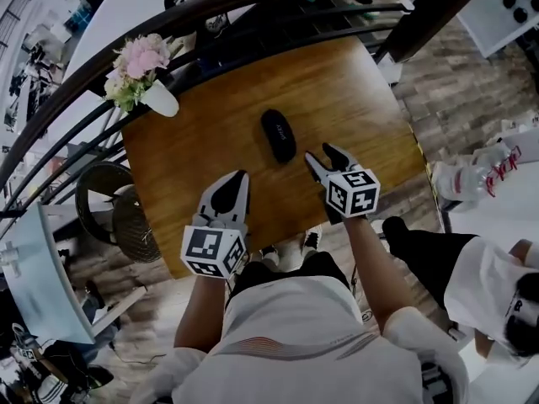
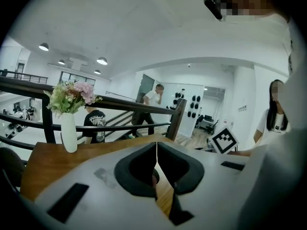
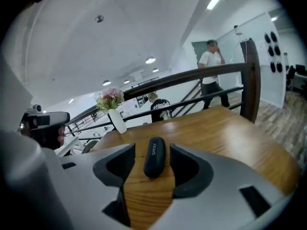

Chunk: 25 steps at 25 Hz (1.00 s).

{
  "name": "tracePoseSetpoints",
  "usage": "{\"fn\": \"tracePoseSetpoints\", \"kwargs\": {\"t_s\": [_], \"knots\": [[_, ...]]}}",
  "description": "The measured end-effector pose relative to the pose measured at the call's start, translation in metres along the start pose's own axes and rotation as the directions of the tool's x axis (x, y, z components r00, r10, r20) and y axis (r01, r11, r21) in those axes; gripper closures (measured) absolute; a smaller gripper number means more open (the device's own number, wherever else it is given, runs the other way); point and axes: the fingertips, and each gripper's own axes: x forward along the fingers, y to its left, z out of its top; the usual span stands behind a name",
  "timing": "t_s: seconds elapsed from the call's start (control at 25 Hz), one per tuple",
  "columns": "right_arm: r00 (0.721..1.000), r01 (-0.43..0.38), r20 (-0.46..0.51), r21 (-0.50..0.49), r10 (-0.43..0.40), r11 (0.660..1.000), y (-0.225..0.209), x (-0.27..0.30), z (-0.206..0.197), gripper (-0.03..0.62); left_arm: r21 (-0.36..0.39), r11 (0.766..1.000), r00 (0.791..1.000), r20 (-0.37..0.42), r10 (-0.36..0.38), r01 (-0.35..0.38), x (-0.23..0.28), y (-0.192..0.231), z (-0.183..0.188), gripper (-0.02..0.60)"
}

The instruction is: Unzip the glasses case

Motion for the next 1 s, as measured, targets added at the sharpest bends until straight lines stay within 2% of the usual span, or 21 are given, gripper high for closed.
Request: {"fn": "tracePoseSetpoints", "kwargs": {"t_s": [0.08, 0.2, 0.36, 0.68, 0.76, 0.88, 1.0], "knots": [[0.997, -0.033, -0.061, 0.053, 0.036, 0.998, -0.001, 0.031, -0.018, 0.252, -0.006, 1.000, 1.000, -0.019, 0.016, -0.016, 0.002, 0.004, -0.008, 0.561], [0.987, -0.048, -0.145, 0.125, 0.066, 0.991, -0.005, 0.066, -0.047, 0.214, -0.022, 0.999, 0.998, -0.043, 0.041, -0.041, -0.002, 0.008, -0.020, 0.561], [0.971, -0.054, -0.223, 0.152, 0.088, 0.987, -0.002, 0.101, -0.073, 0.184, -0.037, 0.997, 0.995, -0.073, 0.070, -0.072, -0.007, 0.018, -0.031, 0.561], [0.954, -0.020, -0.294, 0.142, 0.061, 0.990, -0.002, 0.143, -0.095, 0.181, -0.045, 0.995, 0.993, -0.077, 0.088, -0.092, -0.011, 0.029, -0.032, 0.561], [0.958, -0.018, -0.283, 0.123, 0.052, 0.992, -0.003, 0.144, -0.093, 0.227, -0.042, 0.995, 0.993, -0.082, 0.083, -0.087, -0.012, 0.029, -0.032, 0.561], [0.966, -0.027, -0.254, 0.070, 0.044, 0.997, -0.004, 0.139, -0.088, 0.240, -0.036, 0.997, 0.994, -0.086, 0.068, -0.071, -0.009, 0.029, -0.032, 0.561], [0.981, -0.021, -0.192, 0.057, 0.032, 0.998, -0.008, 0.114, -0.075, 0.244, -0.026, 0.999, 0.996, -0.079, 0.035, -0.037, -0.002, 0.023, -0.026, 0.561]]}}
